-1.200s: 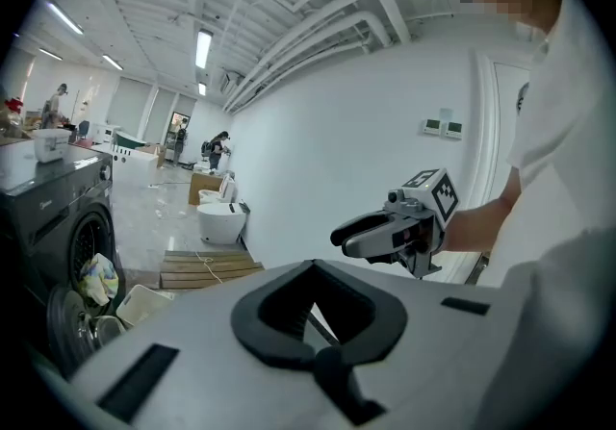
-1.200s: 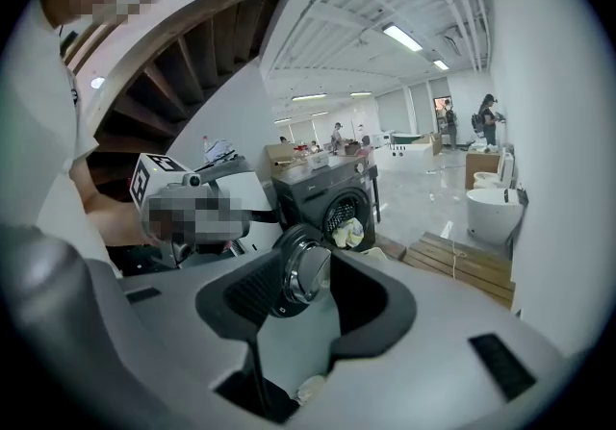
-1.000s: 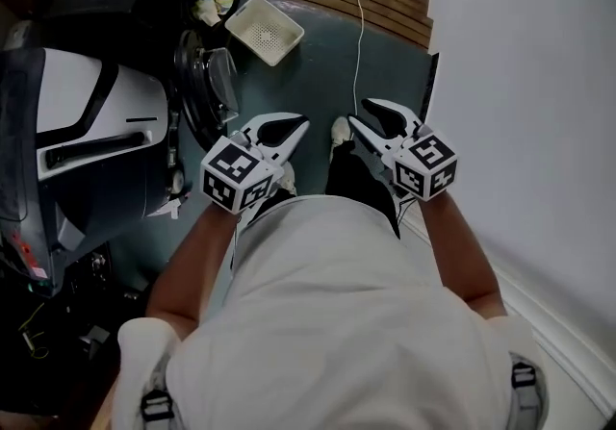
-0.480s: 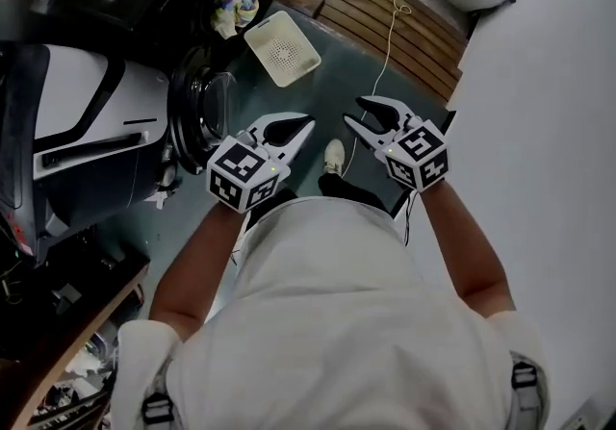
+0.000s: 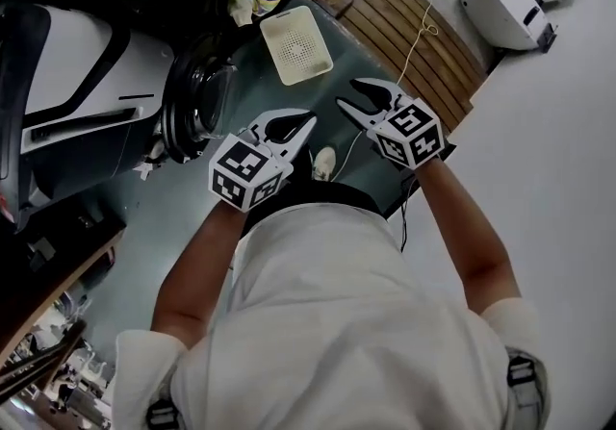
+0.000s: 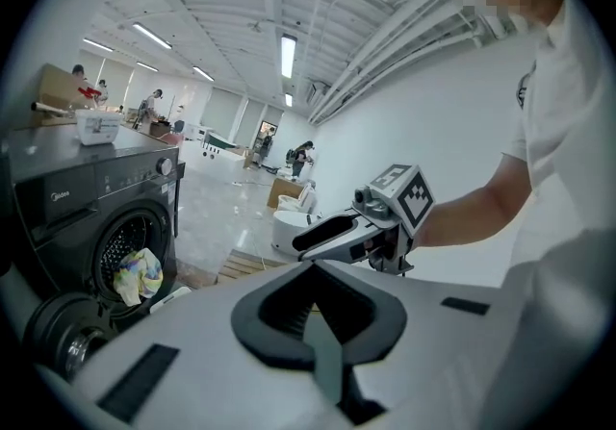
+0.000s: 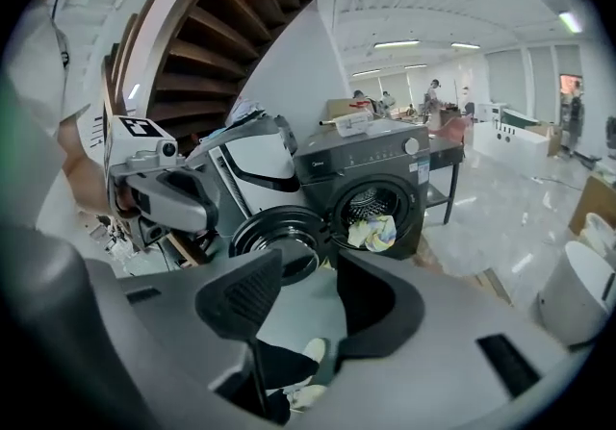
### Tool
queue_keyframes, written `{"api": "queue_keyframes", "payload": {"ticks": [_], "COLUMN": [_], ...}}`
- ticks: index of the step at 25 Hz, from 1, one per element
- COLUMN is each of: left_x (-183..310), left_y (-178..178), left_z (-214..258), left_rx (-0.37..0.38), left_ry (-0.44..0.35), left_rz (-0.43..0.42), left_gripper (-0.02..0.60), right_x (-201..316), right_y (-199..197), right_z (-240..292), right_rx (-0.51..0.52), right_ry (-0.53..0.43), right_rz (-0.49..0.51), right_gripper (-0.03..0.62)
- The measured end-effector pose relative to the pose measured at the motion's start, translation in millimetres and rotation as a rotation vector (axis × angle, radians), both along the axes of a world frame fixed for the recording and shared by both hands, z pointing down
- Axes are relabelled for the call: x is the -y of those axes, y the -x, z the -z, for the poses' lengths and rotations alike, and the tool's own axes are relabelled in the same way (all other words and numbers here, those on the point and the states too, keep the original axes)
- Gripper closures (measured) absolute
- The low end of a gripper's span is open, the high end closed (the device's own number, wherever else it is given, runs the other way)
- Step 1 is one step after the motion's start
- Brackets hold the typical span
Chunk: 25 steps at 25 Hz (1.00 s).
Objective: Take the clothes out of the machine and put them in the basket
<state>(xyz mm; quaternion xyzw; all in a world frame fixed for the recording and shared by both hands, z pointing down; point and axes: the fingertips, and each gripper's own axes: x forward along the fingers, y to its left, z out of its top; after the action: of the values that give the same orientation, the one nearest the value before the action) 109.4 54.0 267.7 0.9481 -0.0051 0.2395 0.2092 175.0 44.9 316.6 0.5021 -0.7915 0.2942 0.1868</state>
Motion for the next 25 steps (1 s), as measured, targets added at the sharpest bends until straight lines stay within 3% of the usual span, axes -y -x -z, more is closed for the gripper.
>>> {"api": "queue_keyframes", "payload": {"ticks": [8, 15, 20, 25], "left_x": [77.5, 126.4, 157.3, 193.6], "left_y": [-6.2, -12.5, -31.6, -64.5], "left_z": [-34.9, -89.2, -124.2, -152.8], "left_rx": [-0.026, -0.009, -0.005, -0.01], "left_ry": [0.04, 0.068, 0.082, 0.113], "left_rz": [0.109, 0.155, 0.241, 0.395], "left_gripper": [0.584, 0.584, 0.584, 0.584], "right_x": [108.1, 197.6, 251.8, 302.8], "right_y": [-0.8, 4.4, -2.4, -21.4], "right_z": [-50.3, -116.8, -161.4, -203.7], "right_rx": [-0.006, 0.007, -0.021, -0.091], "right_ry": [0.064, 0.109, 0.105, 0.077], "right_rz": [0.058, 0.116, 0.225, 0.41], "right_gripper": [0.419, 0.388, 0.387, 0.376]}}
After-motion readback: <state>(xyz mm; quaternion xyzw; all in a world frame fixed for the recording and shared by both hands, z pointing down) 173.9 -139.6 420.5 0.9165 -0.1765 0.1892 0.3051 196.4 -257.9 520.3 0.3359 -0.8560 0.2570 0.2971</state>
